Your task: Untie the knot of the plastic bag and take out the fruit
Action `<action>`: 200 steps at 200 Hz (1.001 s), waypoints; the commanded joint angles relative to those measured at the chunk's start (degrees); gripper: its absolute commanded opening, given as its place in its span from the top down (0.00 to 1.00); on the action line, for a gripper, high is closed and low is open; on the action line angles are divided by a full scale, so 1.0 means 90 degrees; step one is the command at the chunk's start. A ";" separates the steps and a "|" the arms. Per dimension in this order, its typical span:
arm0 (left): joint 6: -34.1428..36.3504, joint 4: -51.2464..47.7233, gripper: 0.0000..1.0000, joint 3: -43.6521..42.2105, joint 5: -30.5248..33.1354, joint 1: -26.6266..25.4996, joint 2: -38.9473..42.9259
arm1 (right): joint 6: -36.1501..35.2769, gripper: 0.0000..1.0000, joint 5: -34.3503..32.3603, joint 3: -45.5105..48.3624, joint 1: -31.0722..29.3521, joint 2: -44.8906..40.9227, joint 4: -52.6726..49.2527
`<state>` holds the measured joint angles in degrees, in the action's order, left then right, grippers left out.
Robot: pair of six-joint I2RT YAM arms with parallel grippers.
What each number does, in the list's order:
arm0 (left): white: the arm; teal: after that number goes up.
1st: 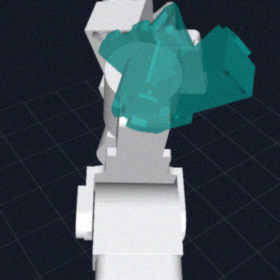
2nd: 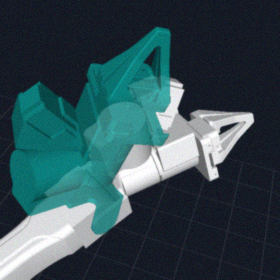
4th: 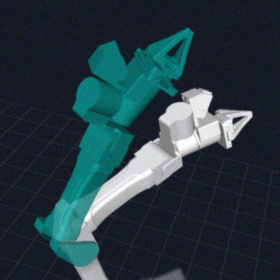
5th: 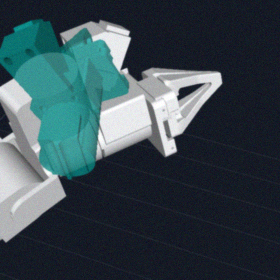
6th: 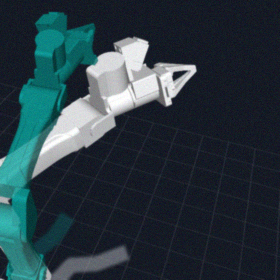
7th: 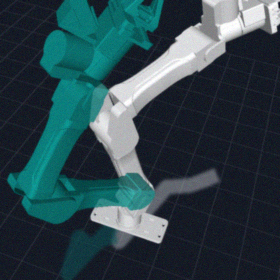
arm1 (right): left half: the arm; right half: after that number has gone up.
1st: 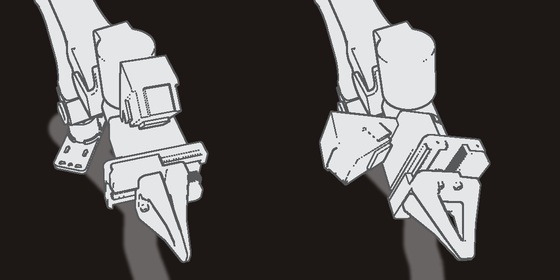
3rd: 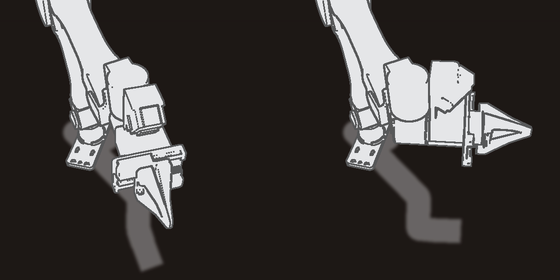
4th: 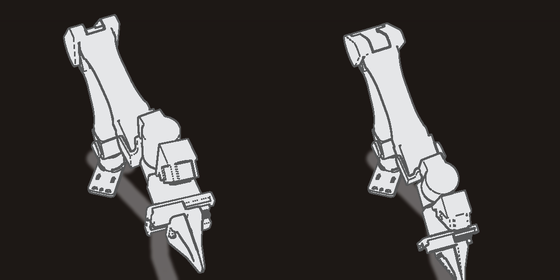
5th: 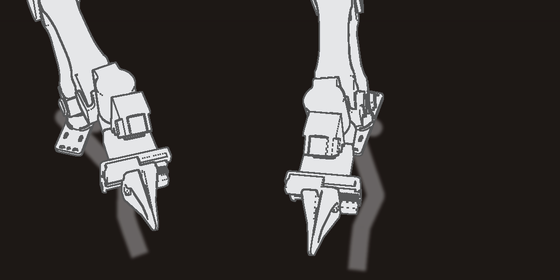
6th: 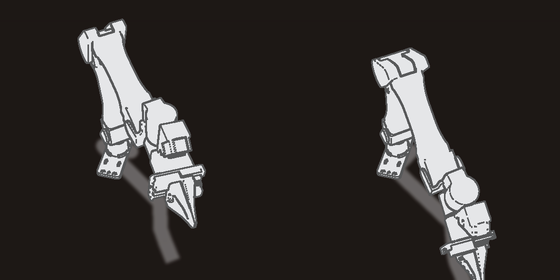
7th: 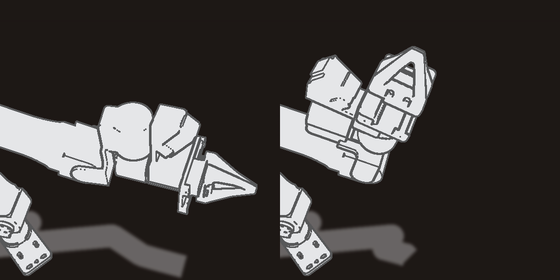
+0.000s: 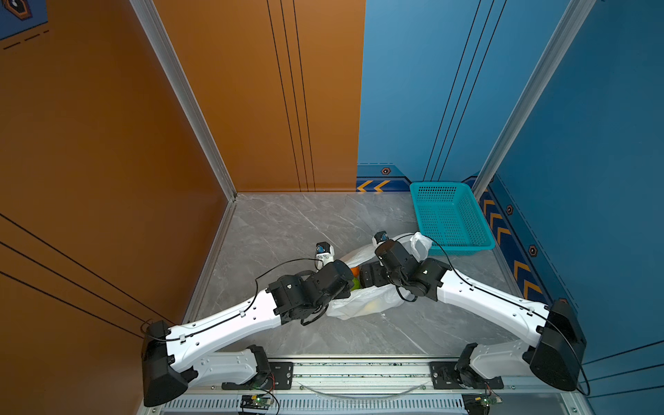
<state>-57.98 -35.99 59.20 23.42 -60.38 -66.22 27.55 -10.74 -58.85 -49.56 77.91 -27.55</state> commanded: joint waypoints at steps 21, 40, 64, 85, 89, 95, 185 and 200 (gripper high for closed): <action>-0.0167 -0.0015 1.00 0.0108 0.0312 0.0040 0.0070 | 0.0720 0.00 -0.0686 0.0762 -0.0696 -0.0424 -0.0439; -0.0317 -0.0016 1.00 0.0024 0.0320 0.0064 0.0135 | 0.1114 0.00 -0.1026 0.1315 -0.1130 -0.0896 -0.0571; -0.0547 -0.0136 1.00 -0.0404 0.0371 0.0130 0.0239 | 0.1551 0.00 -0.1161 0.2055 -0.1508 -0.1471 -0.0713; -0.0667 -0.0141 1.00 -0.0571 0.0392 0.0221 0.0382 | 0.1575 0.00 -0.1167 0.2491 -0.1660 -0.1779 -0.0806; -0.0670 -0.0133 1.00 -0.0580 0.0382 0.0243 0.0394 | 0.1538 0.00 -0.1163 0.2531 -0.1686 -0.1836 -0.0806; -0.0654 -0.0132 1.00 -0.0562 0.0345 0.0262 0.0385 | 0.1441 0.00 -0.1168 0.2561 -0.1729 -0.1935 -0.0799; -0.0252 -0.0107 1.00 -0.0064 0.0183 0.0132 0.0114 | -0.0443 0.00 0.0071 0.1870 -0.2305 -0.1542 -0.0176; -0.0217 -0.0112 1.00 0.0157 0.0123 0.0108 0.0080 | -0.0658 0.00 0.0071 0.1753 -0.2376 -0.1226 -0.0151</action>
<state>-61.93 -35.79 57.12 24.84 -58.94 -64.66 27.09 -12.64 -41.17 -69.89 63.07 -29.69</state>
